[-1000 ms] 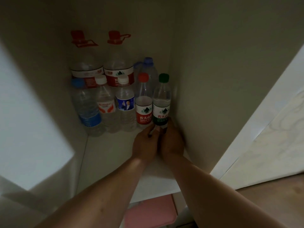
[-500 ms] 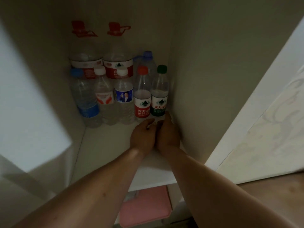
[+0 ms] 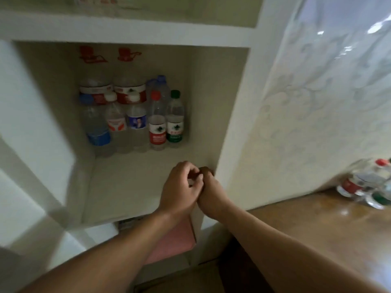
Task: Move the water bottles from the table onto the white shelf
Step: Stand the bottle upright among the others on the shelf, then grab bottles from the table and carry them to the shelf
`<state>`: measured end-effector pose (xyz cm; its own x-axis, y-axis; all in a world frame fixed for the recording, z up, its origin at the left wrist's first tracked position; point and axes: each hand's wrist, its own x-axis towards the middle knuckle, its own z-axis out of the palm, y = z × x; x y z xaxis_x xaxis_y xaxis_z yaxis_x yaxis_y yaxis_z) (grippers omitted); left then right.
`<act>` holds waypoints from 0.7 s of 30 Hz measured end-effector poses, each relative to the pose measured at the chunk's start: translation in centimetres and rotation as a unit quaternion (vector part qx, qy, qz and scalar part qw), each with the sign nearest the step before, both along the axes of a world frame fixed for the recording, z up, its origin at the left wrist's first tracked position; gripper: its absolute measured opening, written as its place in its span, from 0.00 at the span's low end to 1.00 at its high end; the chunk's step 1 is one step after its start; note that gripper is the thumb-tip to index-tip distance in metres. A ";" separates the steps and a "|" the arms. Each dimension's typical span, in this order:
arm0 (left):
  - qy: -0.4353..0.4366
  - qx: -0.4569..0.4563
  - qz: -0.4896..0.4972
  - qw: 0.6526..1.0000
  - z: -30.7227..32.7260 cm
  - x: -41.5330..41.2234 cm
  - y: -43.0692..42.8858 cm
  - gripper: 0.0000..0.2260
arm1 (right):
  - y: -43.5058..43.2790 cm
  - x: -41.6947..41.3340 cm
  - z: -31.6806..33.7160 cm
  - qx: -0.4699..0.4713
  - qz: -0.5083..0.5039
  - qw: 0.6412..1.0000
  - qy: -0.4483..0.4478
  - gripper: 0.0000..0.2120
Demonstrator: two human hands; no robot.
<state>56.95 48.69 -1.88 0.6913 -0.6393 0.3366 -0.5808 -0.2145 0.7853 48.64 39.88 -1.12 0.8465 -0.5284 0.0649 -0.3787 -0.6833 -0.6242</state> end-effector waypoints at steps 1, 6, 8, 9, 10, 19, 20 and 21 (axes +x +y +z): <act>-0.020 -0.011 -0.017 1.000 1.2 -1.4 -0.1 0.05 | -0.4 -1.9 0.6 0.033 -0.007 0.999 -0.014 0.06; -0.056 0.067 -0.189 0.978 5.0 -9.8 -4.4 0.09 | -4.2 -15.3 3.4 0.068 -0.116 0.991 -0.011 0.08; -0.048 0.106 -0.269 0.956 4.6 -13.7 -7.2 0.06 | -7.1 -21.9 2.4 0.058 -0.206 0.977 -0.002 0.09; -0.045 0.122 -0.292 0.947 4.0 -15.3 -8.5 0.05 | -8.4 -24.8 1.8 0.056 -0.243 0.968 0.000 0.12; -0.041 0.135 -0.311 0.940 3.4 -17.2 -10.0 0.04 | -9.9 -27.8 1.2 0.058 -0.281 0.958 0.012 0.14; -0.025 0.238 -0.412 0.879 -1.7 -35.7 -29.3 0.17 | -24.6 -49.7 -4.3 0.102 -0.456 0.882 0.059 0.11; -0.019 0.245 -0.417 0.875 -2.2 -37.9 -31.8 0.19 | -26.7 -52.0 -4.9 0.106 -0.471 0.874 0.058 0.13; -0.013 0.249 -0.423 0.871 -2.8 -40.1 -34.3 0.21 | -28.8 -54.1 -5.2 0.109 -0.483 0.867 0.056 0.15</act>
<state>16.87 14.37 -4.65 -0.1012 -0.9876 -0.1200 -0.7122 -0.0123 0.7018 -5.48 11.03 -6.37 -0.0022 -0.9838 -0.1792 -0.7759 0.1147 -0.6203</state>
